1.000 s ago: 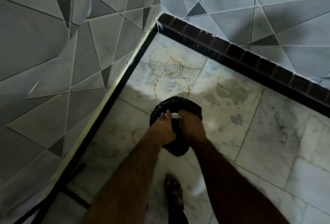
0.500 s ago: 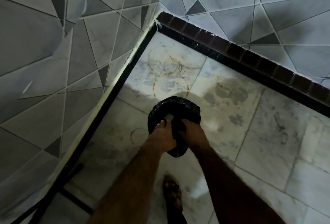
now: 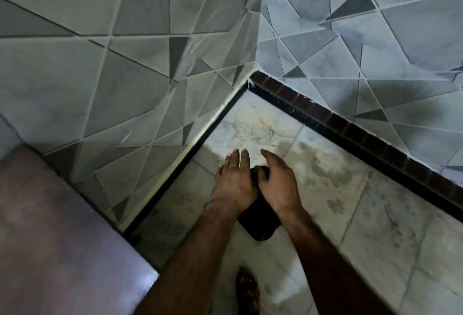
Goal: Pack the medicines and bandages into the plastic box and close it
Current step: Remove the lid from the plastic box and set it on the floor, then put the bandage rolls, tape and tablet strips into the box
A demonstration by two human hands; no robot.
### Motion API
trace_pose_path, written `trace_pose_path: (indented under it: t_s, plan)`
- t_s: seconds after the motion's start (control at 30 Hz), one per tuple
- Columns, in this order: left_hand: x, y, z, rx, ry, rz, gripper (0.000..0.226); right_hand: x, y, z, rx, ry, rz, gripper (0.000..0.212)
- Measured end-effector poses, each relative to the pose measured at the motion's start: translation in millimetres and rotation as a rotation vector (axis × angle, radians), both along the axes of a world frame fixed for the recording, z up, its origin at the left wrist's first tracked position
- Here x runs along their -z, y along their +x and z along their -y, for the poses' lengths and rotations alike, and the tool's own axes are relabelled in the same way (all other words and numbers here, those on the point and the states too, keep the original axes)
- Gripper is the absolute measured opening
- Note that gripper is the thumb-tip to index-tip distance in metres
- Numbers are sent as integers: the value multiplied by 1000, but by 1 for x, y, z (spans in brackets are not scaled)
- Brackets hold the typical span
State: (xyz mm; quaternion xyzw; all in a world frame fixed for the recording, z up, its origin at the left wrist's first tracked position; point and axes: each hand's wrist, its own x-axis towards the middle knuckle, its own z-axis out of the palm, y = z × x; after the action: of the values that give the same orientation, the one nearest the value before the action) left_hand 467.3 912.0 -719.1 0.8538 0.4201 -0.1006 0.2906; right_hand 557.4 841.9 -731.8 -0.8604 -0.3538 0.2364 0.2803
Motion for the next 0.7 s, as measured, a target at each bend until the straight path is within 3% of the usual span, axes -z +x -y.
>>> trace_pose_path:
  t_s: [0.33,0.7]
  plan:
    - [-146,-118,-8,-152,153,334,82,-149,-87,-21,-102,261,103,50]
    - [-242,-344,56,-346,295,435,82,-247,-284,12,-352,439,160,50]
